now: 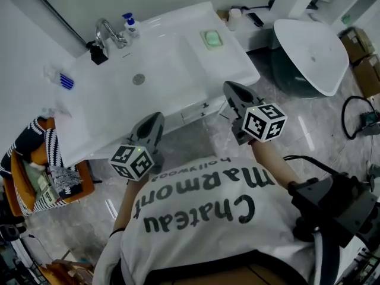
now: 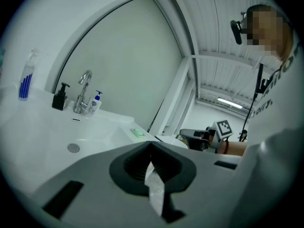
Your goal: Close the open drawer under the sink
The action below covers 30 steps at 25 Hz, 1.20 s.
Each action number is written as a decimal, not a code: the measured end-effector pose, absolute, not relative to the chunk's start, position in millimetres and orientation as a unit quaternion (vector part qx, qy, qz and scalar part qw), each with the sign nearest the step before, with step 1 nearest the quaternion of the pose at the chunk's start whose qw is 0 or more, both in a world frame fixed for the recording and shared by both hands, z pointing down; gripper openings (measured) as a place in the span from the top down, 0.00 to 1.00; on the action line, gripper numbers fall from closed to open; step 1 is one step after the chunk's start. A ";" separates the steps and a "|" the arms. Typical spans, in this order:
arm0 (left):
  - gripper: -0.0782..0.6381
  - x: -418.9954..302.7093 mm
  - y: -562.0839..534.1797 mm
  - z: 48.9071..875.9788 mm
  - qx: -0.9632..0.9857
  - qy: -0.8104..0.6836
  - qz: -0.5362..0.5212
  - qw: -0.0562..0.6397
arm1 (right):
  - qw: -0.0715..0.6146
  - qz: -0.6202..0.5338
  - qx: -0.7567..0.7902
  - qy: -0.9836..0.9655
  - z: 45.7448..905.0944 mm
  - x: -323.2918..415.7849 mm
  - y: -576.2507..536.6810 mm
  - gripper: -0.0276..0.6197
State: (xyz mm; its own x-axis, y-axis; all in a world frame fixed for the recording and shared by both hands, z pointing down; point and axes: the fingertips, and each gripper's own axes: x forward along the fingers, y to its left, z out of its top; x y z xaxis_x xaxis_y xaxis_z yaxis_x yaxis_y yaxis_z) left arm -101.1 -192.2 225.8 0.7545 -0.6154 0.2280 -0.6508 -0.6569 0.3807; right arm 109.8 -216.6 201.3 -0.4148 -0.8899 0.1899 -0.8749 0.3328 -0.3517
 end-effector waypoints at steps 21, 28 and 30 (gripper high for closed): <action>0.88 -147.7 -194.0 231.2 0.881 -0.415 0.030 0.226 | -0.021 -0.207 -0.516 0.831 217.9 90.0 -236.8 0.94; 0.88 -148.0 -199.4 231.4 0.880 -0.417 0.031 0.224 | -0.024 -0.205 -0.513 0.833 217.3 85.9 -239.4 0.94; 0.88 -146.1 -199.7 230.8 0.882 -0.414 0.031 0.224 | -0.027 -0.205 -0.512 0.833 217.1 85.4 -239.2 0.94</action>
